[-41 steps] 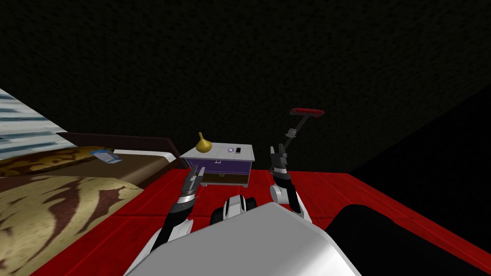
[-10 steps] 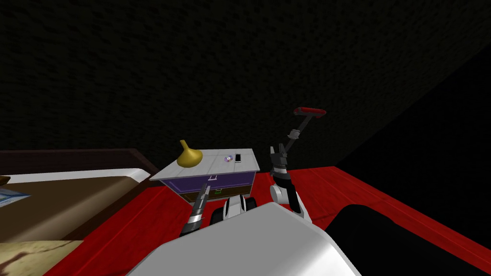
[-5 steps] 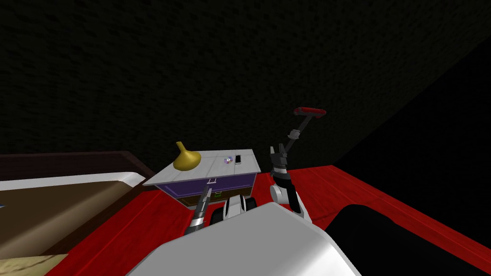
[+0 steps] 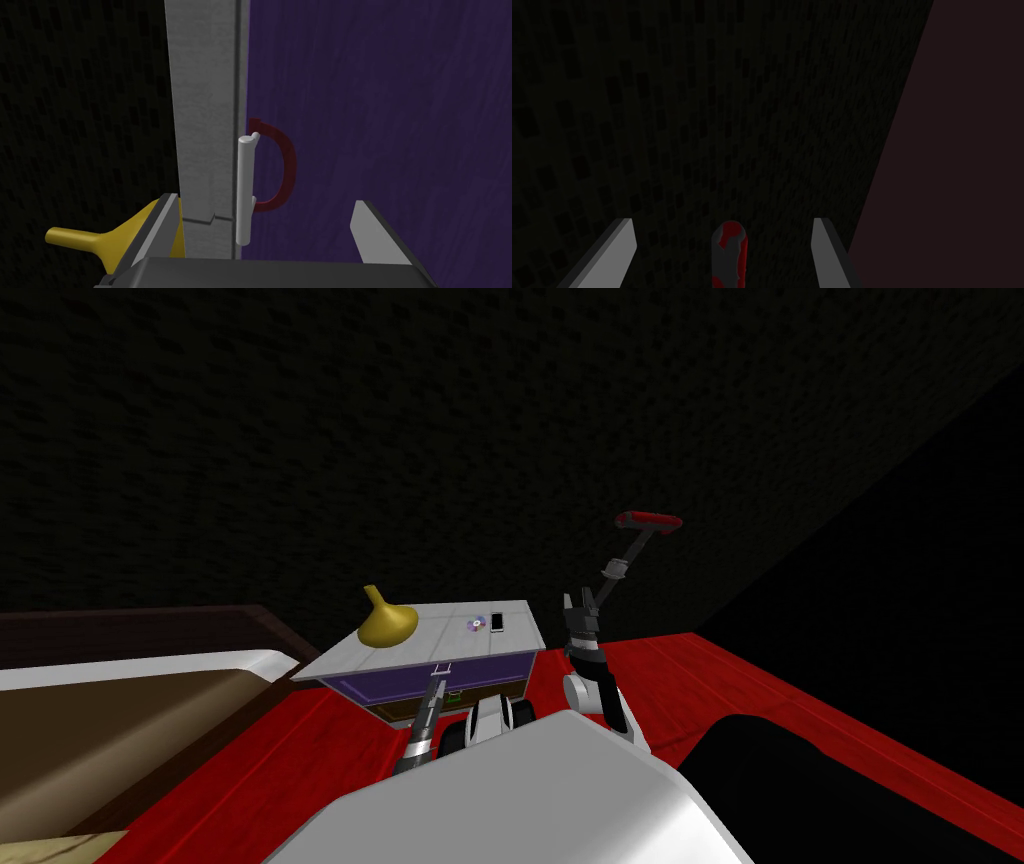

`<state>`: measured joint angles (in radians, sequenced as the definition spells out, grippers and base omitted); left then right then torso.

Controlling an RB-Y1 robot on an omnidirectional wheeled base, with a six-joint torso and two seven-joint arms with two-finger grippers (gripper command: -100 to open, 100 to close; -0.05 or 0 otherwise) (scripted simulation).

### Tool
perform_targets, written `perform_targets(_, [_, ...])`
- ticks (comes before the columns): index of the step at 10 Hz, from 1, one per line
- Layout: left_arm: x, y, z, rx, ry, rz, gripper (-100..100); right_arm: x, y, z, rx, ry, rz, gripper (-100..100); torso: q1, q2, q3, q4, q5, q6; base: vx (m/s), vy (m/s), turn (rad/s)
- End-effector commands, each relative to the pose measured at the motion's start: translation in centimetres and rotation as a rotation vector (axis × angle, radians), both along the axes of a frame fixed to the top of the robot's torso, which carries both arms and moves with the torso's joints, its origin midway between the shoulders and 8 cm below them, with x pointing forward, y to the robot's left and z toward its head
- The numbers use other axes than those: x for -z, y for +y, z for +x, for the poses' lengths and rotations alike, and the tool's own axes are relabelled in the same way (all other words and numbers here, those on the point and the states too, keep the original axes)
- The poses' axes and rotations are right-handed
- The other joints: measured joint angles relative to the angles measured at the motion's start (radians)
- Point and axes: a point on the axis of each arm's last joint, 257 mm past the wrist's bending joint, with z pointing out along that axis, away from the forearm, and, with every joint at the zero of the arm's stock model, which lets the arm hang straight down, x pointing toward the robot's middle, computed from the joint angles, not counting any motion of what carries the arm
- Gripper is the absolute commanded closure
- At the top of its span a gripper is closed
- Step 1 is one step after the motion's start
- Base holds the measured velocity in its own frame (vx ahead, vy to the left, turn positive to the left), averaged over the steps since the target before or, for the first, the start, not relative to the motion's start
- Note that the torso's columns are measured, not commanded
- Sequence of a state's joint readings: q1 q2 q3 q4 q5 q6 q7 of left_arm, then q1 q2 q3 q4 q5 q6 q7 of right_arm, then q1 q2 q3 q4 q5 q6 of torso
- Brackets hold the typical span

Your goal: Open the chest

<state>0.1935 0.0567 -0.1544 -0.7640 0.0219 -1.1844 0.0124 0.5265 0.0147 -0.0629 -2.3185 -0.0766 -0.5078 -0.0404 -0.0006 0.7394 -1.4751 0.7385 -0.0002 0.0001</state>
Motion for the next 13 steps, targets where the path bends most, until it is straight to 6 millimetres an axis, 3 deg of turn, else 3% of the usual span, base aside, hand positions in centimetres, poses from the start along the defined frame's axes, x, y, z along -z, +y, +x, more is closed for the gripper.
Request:
perform_targets(1, [-0.4,-0.1,2.2,0.002,0.004,0.0,-100,0.0,0.0,0.0,0.0,0.0,0.0,0,0.0,0.0,0.0,0.0,0.0,0.0,-0.016,-0.005,0.009])
perform_targets(3, [-0.6,-0.2,2.5,0.003,0.002,0.0,-100,0.0,0.0,0.0,0.0,0.0,0.0,0,0.001,-0.001,-0.001,0.0,0.0,0.0,-0.012,-0.003,0.004])
perform_targets(4, [-0.2,-0.1,1.5,0.002,0.004,0.0,100,0.0,0.0,0.0,0.0,0.0,0.0,0,0.001,-0.002,-0.001,-0.001,0.0,0.0,0.007,0.002,-0.013])
perform_targets(6, [0.3,0.0,-0.3,0.0,0.004,0.0,100,0.0,0.0,0.0,0.0,0.0,0.0,0,0.003,-0.007,-0.002,-0.006,0.003,0.001,0.014,0.004,-0.012])
perform_targets(8, [-0.7,0.1,1.6,0.007,-0.009,-0.003,100,0.0,0.0,0.0,0.0,0.0,0.0,0,0.004,-0.008,-0.004,-0.005,0.003,0.0,-0.057,0.002,0.017])
perform_targets(13, [-0.7,-0.1,3.5,0.016,0.018,0.0,100,0.0,0.0,0.0,0.0,0.0,0.0,0,0.004,-0.003,-0.001,-0.003,0.001,-0.002,-0.175,0.009,0.023])
